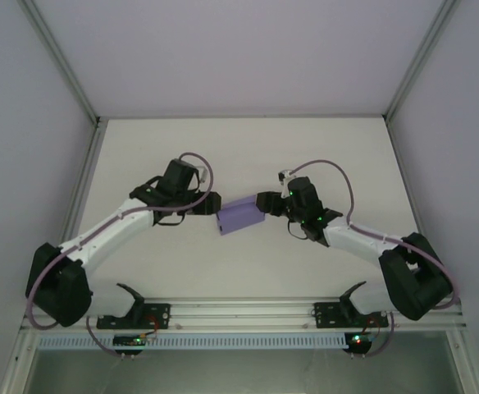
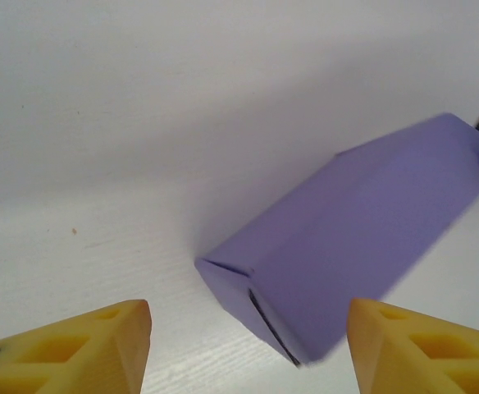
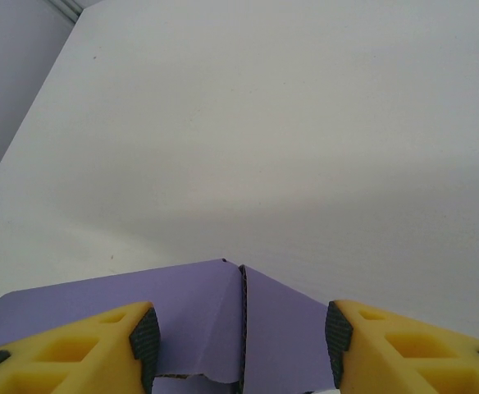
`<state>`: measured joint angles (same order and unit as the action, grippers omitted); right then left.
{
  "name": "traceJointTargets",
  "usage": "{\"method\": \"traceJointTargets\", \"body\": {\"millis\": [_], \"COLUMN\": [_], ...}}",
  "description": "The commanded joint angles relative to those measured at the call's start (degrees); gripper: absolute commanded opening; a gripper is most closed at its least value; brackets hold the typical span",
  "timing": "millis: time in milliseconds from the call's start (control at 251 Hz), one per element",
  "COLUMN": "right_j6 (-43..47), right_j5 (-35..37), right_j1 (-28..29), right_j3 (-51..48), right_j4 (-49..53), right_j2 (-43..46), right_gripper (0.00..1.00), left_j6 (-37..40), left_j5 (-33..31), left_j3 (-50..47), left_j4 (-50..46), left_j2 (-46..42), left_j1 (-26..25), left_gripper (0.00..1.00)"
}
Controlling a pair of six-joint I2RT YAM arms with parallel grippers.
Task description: Assemble paper box
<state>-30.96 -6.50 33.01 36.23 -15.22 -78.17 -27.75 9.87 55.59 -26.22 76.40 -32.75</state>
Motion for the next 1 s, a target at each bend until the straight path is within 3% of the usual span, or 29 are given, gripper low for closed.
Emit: {"method": "traceJointTargets", "body": {"millis": [0, 120, 403, 471, 770, 998], "right_j6": [-0.29, -1.58, -3.86, -4.45, -5.60, -4.48], "right_j5": [1.05, 0.96, -1.84, -4.12, -9.71, -8.61], "right_j1": [0.02, -0.18, -3.04, -4.65, -6.30, -6.22], "right_j3": [-3.57, -4.42, -8.13, -9.20, -10.53, -9.71], "right_j4": [11.70, 11.75, 10.45, 9.44, 5.60, 6.86], "right_j2": [-3.53, -4.09, -4.83, -5.61, -8.93, -6.33], "right_gripper": [0.58, 0.55, 0.47, 0.40, 0.08, 0.06], "left_j6": [-0.65, -2.63, -7.01, -7.36, -8.94, -8.39], "left_j5": [5.25, 8.50, 10.81, 11.13, 12.01, 12.00], "left_j3": [-3.41, -9.13, -20.76, -22.22, -25.82, -24.69], "left_j4": [3.80, 8.71, 16.99, 18.11, 23.37, 21.88], "left_j2": [0.37, -0.02, 0.80, 1.43, 5.34, 4.52], "left_j1": [0.56, 1.46, 4.51, 4.54, 4.64, 4.30], "left_gripper": [0.62, 0.61, 0.47, 0.42, 0.00, 0.00]}}
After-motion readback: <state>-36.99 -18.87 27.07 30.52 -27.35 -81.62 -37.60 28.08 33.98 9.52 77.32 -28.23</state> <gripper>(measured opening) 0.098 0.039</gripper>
